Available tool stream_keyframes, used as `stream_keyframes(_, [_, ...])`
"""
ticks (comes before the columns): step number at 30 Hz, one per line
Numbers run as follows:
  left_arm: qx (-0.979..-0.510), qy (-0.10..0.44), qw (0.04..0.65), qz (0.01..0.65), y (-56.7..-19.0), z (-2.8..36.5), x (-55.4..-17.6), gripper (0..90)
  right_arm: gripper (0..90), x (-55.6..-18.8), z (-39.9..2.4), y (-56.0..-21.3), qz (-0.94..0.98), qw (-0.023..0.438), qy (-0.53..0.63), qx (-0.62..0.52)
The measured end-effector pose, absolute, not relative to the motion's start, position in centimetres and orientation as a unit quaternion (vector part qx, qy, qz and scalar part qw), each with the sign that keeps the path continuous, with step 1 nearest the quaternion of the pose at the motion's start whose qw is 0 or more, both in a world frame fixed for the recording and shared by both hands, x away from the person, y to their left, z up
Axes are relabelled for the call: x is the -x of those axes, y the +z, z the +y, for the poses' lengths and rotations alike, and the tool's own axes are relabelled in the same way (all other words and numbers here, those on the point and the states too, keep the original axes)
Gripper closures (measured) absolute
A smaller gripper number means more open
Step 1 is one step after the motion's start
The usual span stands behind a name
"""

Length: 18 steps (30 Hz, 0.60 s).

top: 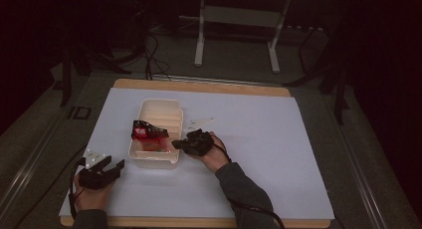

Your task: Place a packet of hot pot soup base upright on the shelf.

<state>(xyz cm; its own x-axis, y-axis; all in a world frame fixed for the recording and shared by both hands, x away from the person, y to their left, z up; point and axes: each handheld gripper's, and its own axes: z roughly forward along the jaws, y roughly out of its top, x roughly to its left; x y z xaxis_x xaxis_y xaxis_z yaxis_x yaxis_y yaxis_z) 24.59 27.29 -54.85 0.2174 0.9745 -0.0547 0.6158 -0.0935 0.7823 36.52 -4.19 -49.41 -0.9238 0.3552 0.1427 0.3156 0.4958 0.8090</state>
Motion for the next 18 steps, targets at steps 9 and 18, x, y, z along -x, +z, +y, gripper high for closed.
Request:
stream_keyframes(9, [-0.695, 0.253, 0.353, 0.573, -54.9, 27.3, -24.6, 47.3, 90.0, -36.6, -6.6, -48.1, 0.852, 0.038, 0.478, -0.209])
stream_keyframes(18, [-0.695, 0.254, 0.352, 0.573, -54.9, 27.3, -24.6, 47.2, 89.3, -36.7, -8.3, -48.5, 0.848, 0.046, 0.468, -0.244])
